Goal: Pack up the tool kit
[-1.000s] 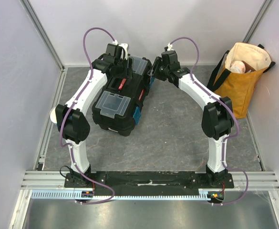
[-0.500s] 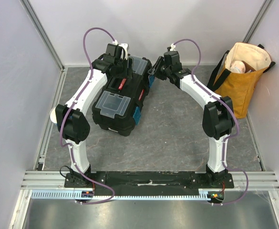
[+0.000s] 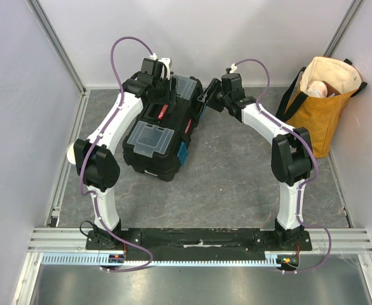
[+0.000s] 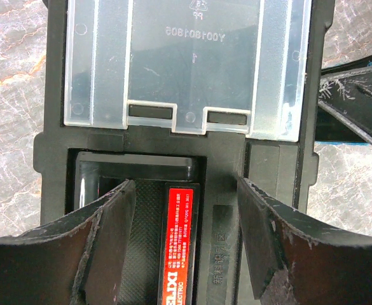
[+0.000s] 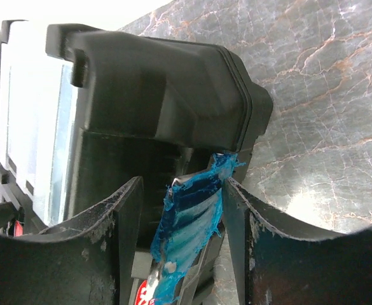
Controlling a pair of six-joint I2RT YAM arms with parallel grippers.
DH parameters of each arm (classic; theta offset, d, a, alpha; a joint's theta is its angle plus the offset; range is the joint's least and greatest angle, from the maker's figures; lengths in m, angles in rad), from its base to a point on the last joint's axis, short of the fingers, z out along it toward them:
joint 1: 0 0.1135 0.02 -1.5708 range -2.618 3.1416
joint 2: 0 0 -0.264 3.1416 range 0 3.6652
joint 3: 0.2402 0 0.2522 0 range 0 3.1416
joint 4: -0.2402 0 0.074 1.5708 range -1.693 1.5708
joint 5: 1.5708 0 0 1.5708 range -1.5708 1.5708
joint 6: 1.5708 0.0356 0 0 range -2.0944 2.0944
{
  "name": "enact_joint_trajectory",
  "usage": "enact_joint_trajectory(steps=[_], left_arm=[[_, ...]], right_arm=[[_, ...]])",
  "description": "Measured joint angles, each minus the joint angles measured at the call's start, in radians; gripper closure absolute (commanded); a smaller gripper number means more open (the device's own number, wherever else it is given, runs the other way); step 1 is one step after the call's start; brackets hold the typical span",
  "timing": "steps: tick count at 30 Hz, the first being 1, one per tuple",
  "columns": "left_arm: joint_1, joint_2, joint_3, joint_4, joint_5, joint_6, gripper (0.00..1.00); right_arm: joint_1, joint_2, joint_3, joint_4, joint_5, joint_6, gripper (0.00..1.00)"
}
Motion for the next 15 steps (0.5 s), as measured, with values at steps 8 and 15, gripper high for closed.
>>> enact_joint_trajectory(steps=[8, 15], left_arm=[[0.000, -0.003, -0.006, 0.006, 0.000, 0.000, 0.29], [0.000, -0.005, -0.009, 0.008, 0.000, 0.000, 0.29]], right_arm=[[0.000, -0.008, -0.049, 0.048, -0.018, 0.026, 0.39], [0.000, -0.034, -0.053, 0.056, -0.030, 0.031, 0.39]])
